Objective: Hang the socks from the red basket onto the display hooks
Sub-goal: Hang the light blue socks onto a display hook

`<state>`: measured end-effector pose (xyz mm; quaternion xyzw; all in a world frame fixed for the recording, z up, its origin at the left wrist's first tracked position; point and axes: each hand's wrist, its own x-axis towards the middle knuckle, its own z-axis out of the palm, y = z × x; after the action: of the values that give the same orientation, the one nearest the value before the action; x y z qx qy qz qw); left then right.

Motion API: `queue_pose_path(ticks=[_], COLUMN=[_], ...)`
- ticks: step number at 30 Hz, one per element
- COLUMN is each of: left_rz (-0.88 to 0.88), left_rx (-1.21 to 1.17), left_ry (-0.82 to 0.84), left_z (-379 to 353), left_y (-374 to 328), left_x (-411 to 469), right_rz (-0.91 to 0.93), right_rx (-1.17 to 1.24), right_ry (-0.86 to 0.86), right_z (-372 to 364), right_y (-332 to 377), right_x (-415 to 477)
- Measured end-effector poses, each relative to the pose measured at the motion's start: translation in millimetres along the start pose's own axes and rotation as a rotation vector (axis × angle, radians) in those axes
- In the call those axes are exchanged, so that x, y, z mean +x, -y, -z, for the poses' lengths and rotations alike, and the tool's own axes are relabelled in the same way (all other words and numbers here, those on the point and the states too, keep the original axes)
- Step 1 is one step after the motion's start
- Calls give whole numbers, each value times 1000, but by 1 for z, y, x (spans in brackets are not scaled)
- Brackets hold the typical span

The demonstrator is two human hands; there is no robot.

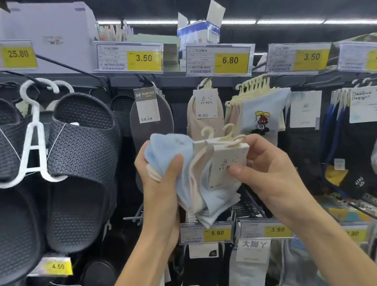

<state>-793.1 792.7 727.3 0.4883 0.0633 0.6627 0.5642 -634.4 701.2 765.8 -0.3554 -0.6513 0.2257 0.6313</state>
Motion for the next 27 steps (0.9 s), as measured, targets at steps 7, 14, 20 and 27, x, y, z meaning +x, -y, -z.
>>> queue_pose_path(ticks=[7,14,20,27], left_rz=[144,259,440,388], left_rx=[-32,252,23,-105], left_ry=[1,66,415,432], left_z=[15,17,-6,-9], left_y=[3,-11,-27,-23], left_x=[7,8,0,10], right_rz=[62,6,-63,-29], right_rx=[450,430,277,151], right_ry=[-37,-150,-220,-160], right_z=[-2,-1,-14,-13], right_y=[13,22,3,-9], right_x=[0,12,20,23])
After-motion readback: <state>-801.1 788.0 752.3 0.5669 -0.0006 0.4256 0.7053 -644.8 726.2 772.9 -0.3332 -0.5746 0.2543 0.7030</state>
